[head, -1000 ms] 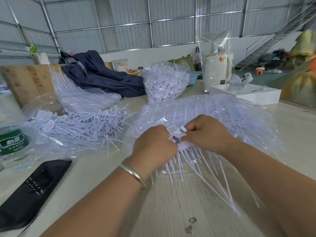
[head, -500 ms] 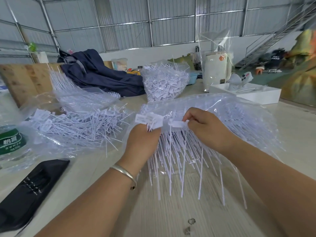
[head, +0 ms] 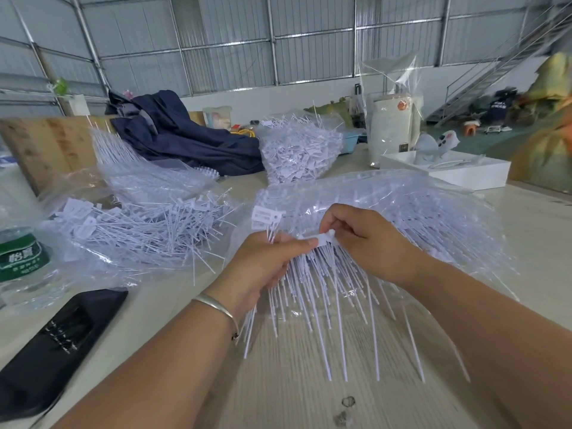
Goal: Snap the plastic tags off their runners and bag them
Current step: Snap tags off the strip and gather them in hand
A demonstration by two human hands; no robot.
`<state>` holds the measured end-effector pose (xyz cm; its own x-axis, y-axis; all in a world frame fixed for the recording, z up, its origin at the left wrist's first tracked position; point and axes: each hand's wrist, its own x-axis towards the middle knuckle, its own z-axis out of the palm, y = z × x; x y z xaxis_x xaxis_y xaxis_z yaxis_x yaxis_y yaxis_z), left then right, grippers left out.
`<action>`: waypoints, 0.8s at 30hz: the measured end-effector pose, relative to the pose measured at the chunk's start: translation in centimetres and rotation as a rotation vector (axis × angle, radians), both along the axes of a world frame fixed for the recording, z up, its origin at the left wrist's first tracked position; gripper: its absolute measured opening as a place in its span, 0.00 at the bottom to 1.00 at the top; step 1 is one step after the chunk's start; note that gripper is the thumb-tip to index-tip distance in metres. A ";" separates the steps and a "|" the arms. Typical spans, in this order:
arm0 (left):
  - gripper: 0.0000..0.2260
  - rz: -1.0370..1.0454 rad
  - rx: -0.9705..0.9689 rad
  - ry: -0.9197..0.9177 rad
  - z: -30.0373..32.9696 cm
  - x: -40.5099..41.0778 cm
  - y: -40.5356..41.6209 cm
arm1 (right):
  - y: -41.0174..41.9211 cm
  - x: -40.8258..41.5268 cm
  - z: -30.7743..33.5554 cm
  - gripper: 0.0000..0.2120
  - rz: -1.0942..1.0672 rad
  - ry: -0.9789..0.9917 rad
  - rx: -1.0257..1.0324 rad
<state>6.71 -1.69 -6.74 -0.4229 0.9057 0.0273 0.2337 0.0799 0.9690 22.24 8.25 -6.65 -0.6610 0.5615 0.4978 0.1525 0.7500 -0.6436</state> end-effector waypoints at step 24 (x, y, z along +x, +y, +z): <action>0.11 -0.174 0.126 -0.751 0.9 -0.6 -0.1 | 0.5 0.7 1.2 0.27 -0.086 0.057 -0.107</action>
<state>6.14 -1.77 -5.89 -0.2205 0.9699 -0.1031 -0.4893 -0.0186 0.8719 22.92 8.70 -5.42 -0.5802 0.6668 0.4677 0.1743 0.6626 -0.7284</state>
